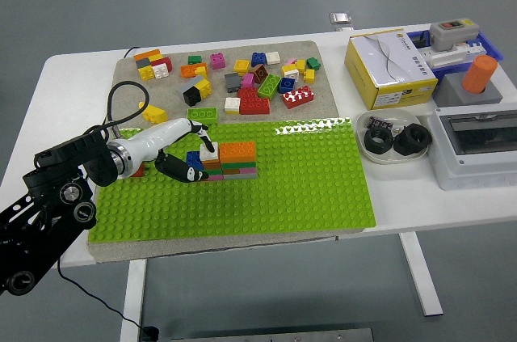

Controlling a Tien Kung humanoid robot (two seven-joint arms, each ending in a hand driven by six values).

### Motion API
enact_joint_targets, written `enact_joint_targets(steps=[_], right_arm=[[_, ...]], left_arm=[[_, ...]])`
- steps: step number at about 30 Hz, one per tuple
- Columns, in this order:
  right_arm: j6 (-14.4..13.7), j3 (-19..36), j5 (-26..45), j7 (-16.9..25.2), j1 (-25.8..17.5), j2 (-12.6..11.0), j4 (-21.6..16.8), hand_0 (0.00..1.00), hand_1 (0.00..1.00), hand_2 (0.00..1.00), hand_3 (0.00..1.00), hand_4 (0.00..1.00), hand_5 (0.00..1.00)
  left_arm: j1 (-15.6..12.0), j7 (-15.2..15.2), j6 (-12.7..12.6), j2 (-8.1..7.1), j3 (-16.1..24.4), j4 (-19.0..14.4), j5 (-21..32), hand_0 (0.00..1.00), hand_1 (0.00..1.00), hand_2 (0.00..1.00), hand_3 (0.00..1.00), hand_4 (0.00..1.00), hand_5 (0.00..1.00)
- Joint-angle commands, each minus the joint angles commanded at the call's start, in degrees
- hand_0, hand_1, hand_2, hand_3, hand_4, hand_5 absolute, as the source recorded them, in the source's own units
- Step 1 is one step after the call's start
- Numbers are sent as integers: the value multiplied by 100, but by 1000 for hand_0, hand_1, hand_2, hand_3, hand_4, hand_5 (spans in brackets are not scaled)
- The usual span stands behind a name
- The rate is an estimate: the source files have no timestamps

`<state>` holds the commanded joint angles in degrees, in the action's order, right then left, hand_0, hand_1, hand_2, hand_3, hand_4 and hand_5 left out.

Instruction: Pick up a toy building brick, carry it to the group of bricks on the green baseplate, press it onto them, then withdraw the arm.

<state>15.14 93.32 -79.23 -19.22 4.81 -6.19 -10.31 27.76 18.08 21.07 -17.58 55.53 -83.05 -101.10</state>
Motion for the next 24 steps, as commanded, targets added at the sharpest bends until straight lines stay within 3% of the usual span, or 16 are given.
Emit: enact_joint_targets(steps=[24], right_arm=[[7,-21,6,6,19,18,0,733,674,739,843,680,998]], left_arm=[[-42,-149,-113,102,18,66,-40,998,949,908,597,820,164]])
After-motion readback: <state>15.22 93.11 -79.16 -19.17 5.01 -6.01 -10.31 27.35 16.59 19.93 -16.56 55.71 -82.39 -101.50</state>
